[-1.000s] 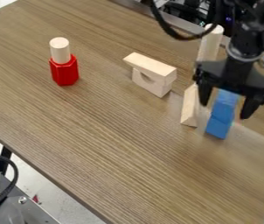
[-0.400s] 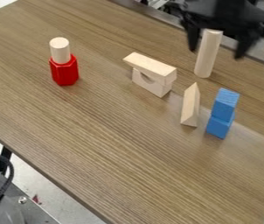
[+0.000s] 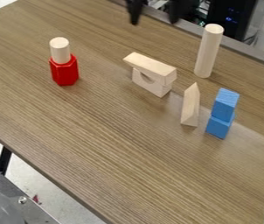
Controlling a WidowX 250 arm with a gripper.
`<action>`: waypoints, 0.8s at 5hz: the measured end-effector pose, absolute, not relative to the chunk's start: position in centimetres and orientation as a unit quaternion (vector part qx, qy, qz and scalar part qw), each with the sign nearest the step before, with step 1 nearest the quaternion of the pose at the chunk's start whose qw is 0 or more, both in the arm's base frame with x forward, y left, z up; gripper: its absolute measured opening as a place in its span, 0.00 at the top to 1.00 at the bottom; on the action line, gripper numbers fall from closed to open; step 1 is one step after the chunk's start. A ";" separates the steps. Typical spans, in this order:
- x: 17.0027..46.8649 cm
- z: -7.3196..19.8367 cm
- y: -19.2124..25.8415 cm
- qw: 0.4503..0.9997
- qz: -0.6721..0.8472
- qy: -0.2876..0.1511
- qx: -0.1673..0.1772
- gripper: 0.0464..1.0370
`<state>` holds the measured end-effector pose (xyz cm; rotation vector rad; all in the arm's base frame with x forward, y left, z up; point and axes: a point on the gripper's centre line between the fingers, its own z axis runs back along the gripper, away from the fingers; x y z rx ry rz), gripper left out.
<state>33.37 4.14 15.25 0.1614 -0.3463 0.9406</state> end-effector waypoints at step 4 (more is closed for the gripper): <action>28.0 15.9 12.1 0.722 0.672 -0.137 0.094 0.05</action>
